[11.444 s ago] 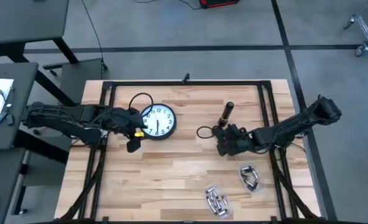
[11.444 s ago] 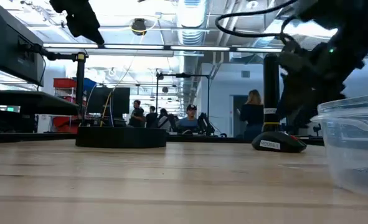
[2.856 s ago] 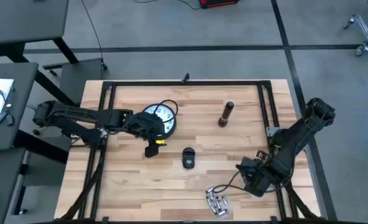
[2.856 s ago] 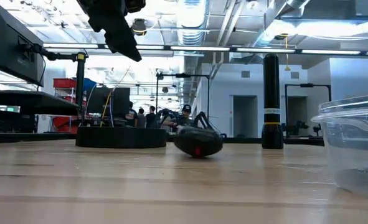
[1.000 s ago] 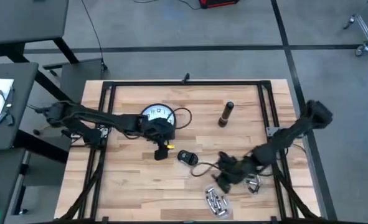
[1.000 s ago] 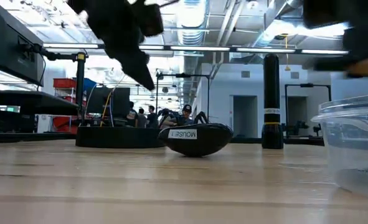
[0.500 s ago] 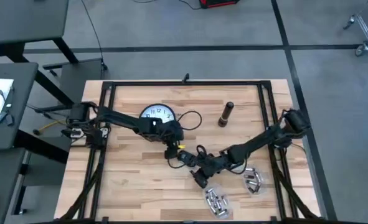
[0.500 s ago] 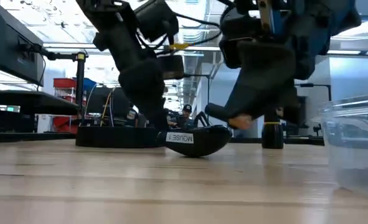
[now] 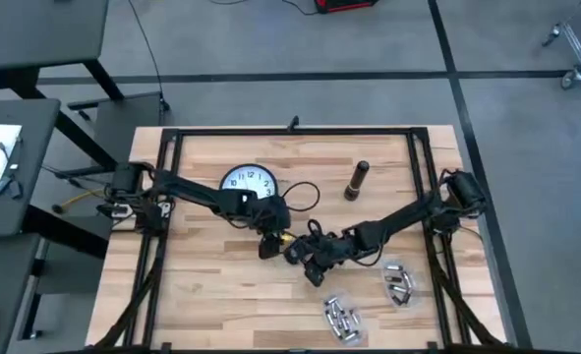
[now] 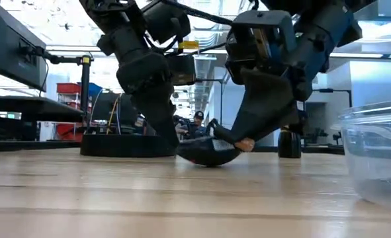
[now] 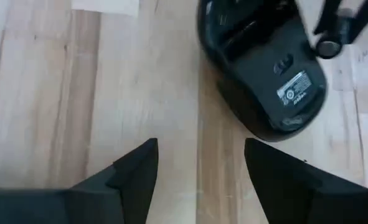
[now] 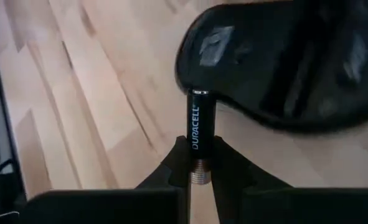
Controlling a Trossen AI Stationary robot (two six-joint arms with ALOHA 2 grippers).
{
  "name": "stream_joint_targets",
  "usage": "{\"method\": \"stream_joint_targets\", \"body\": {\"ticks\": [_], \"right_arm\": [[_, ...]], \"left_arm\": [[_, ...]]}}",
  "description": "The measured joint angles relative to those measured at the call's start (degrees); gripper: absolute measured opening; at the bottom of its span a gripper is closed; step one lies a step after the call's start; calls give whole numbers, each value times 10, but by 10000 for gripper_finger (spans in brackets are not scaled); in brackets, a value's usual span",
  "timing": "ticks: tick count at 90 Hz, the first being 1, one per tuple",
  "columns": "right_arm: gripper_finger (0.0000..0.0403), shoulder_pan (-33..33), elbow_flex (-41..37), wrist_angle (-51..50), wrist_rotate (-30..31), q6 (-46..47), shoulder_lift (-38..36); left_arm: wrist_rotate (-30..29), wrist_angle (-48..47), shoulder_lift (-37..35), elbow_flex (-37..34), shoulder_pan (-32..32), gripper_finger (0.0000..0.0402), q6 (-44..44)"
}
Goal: Insert battery
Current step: Insert the brown battery into the black computer mouse battery compartment
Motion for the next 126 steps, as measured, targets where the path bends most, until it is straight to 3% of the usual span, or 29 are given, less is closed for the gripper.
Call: {"method": "stream_joint_targets", "body": {"ticks": [38, 51, 73, 89, 101, 126], "right_arm": [[14, -1, 2, -22, -12, -17, -1], [14, -15, 59, -138, -49, -70, -10], [14, -73, 183, -371, -58, -220, -15], [13, -126, 208, -374, -73, -273, -15], [12, -139, 208, -367, -85, -275, -15], [12, -138, 208, -358, -100, -271, -32]], "left_arm": [[0, 1, 0, 0, -2, 217, 0], [0, 3, 0, 0, -2, 217, 0], [0, -8, -8, 0, -1, 217, -19], [9, 3, -7, 0, -1, 217, 6], [9, -50, -23, -1, 0, 217, 19], [9, -72, -133, 0, 0, 217, 23]]}}
